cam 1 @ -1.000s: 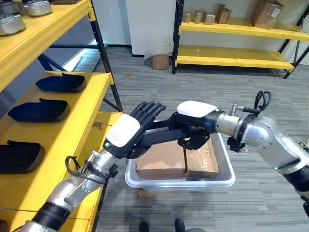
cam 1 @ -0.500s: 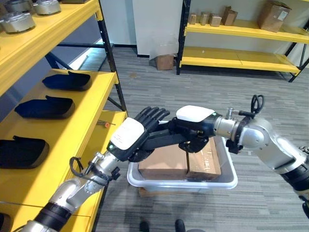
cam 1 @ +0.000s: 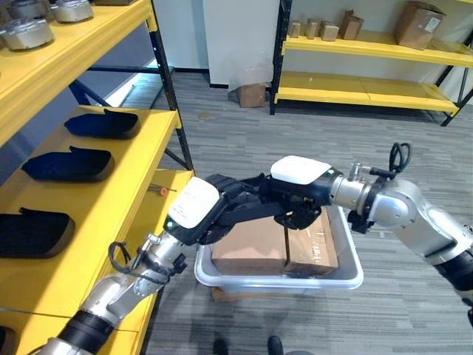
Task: Move parts from the plastic box to the shelf.
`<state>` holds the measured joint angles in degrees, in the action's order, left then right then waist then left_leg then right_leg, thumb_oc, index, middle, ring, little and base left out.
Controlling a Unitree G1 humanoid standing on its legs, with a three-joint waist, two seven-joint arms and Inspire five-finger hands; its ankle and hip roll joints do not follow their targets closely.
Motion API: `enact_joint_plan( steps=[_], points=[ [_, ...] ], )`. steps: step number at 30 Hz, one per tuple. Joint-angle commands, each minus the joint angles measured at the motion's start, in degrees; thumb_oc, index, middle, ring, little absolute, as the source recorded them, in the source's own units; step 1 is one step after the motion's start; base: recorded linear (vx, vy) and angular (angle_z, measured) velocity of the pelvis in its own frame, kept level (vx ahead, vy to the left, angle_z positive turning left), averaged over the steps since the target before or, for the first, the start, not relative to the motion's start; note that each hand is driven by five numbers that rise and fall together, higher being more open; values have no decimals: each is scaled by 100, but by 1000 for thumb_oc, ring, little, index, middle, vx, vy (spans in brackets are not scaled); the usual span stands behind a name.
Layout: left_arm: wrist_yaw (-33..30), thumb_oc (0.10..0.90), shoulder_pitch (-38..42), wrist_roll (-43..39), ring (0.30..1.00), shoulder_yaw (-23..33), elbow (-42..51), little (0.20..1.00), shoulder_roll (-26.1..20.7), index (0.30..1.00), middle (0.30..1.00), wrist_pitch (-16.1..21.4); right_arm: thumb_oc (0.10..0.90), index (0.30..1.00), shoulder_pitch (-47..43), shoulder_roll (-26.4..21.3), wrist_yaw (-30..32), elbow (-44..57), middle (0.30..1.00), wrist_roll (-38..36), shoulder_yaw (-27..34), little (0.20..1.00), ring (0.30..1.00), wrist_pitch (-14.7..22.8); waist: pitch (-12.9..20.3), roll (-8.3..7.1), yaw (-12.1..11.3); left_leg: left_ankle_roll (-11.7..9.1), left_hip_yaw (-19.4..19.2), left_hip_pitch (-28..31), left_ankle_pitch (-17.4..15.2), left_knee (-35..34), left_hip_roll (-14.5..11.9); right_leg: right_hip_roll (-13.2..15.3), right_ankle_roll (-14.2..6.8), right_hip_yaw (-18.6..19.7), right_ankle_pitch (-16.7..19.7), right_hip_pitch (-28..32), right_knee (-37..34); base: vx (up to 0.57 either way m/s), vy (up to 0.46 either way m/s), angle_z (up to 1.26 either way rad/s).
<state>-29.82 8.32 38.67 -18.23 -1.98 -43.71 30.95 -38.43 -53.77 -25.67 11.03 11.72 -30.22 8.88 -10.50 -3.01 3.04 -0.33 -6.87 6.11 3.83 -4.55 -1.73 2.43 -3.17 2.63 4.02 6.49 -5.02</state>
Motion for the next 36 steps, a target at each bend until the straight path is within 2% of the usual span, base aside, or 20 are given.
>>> enact_joint_plan(
  steps=[1, 2, 5, 8, 9, 10, 11, 15, 17, 18, 19, 20, 22, 30, 36],
  points=[
    [-1370, 400, 1510, -552, 300, 76, 539, 300, 349, 300, 300, 147, 400, 300, -802, 406, 611, 253, 300, -661, 131, 300, 300, 692, 688, -167, -53, -275, 371, 144, -518, -45, -385, 396, -422, -223, -106, -1, 15, 0, 0, 0],
    [-1376, 400, 1513, -548, 300, 73, 535, 300, 350, 300, 300, 148, 400, 300, -804, 404, 611, 252, 300, -661, 132, 300, 300, 692, 686, -167, -54, -275, 371, 144, -518, -45, -385, 396, -422, -224, -106, 0, 15, 0, 0, 0],
    [-1460, 400, 1842, -609, 300, 103, 833, 300, 474, 300, 300, -335, 400, 300, -953, 440, 744, 310, 300, -764, 139, 300, 300, 577, 724, -190, -31, -281, 397, 136, -519, -45, -383, 400, -429, -237, -103, 3, 21, 0, 0, 0],
    [-1652, 400, 2087, -737, 300, 7, 772, 300, 630, 300, 300, -589, 400, 300, -1093, 526, 1059, 376, 300, -1031, 106, 300, 300, 349, 751, -205, 7, -287, 393, 153, -529, -45, -386, 394, -428, -235, -109, 7, 32, -5, 10, 0],
    [-1652, 400, 2088, -736, 300, 6, 771, 300, 630, 300, 300, -588, 400, 300, -1093, 525, 1059, 376, 300, -1031, 107, 300, 300, 349, 750, -205, 6, -287, 393, 154, -529, -45, -386, 394, -428, -235, -108, 7, 33, 1, 37, 1],
    [-1645, 400, 2277, -846, 300, -145, 814, 300, 1068, 300, 300, -662, 400, 300, -1116, 761, 999, 401, 300, -1121, 270, 300, 300, -92, 737, -224, 81, -278, 419, 190, -571, -45, -399, 378, -403, -204, -157, 25, 78, 7, 32, 5],
    [-1548, 400, 2241, -781, 300, -113, 925, 300, 1142, 300, 300, -633, 400, 300, -1062, 751, 940, 450, 300, -1093, 330, 300, 300, -179, 744, -236, 87, -282, 414, 198, -579, -45, -396, 382, -411, -204, -162, 46, 72, 6, 31, 3],
    [-1305, 400, 2189, -735, 300, -74, 1142, 300, 1174, 300, 300, -776, 400, 300, -872, 600, 704, 711, 300, -1028, 554, 300, 300, -296, 766, -260, 162, -286, 350, 218, -603, -45, -394, 395, -440, -180, -146, 56, 57, 0, 0, 0],
    [-1168, 400, 2194, -746, 300, -93, 1113, 300, 1124, 300, 300, -827, 445, 363, -827, 485, 512, 868, 363, -1032, 649, 363, 363, -329, 777, -261, 220, -286, 285, 234, -615, -45, -400, 397, -452, -146, -135, 47, 51, -9, -12, -6],
    [-1064, 400, 2178, -715, 300, -118, 1104, 300, 1107, 300, 300, -857, 590, 566, -803, 399, 410, 990, 566, -1032, 696, 566, 566, -365, 770, -261, 261, -287, 248, 239, -622, -45, -403, 393, -457, -119, -132, 41, 48, -16, -20, -6],
    [-1006, 400, 2154, -704, 300, -138, 1109, 300, 1087, 300, 300, -882, 843, 920, -781, 358, 353, 1050, 920, -1046, 723, 920, 920, -389, 767, -259, 273, -287, 229, 244, -626, -45, -403, 392, -462, -104, -130, 39, 45, -18, -21, -7],
    [-992, 400, 2141, -693, 300, -146, 1103, 300, 1077, 300, 300, -881, 900, 1000, -763, 341, 319, 1080, 1000, -1046, 739, 1000, 1000, -397, 766, -259, 275, -286, 219, 247, -629, -45, -404, 391, -464, -96, -128, 38, 43, -21, -24, -8],
    [-752, 400, 2015, -676, 300, -163, 1045, 300, 996, 300, 300, -739, 900, 1000, -687, 207, 37, 1241, 1000, -968, 797, 1000, 1000, -423, 753, -251, 305, -276, 180, 261, -641, -45, -399, 390, -471, -60, -115, 32, 34, -18, -19, -6],
    [-409, 400, 1694, -912, 300, -176, 984, 300, 817, 300, 300, -547, 900, 1000, -657, -93, -324, 1351, 1000, -810, 720, 1000, 1000, -368, 722, -238, 293, -269, 150, 245, -621, -45, -389, 390, -478, -46, -99, 14, 30, 0, 0, 0],
    [-35, 400, 1371, -1096, 300, -131, 874, 300, 773, 300, 300, -422, 900, 1000, -458, -289, -284, 1519, 1000, -843, 860, 1000, 1000, -321, 689, -238, 286, -268, 141, 218, -603, -45, -395, 379, -477, -29, -90, -18, 35, 0, 0, 0]
  ],
)
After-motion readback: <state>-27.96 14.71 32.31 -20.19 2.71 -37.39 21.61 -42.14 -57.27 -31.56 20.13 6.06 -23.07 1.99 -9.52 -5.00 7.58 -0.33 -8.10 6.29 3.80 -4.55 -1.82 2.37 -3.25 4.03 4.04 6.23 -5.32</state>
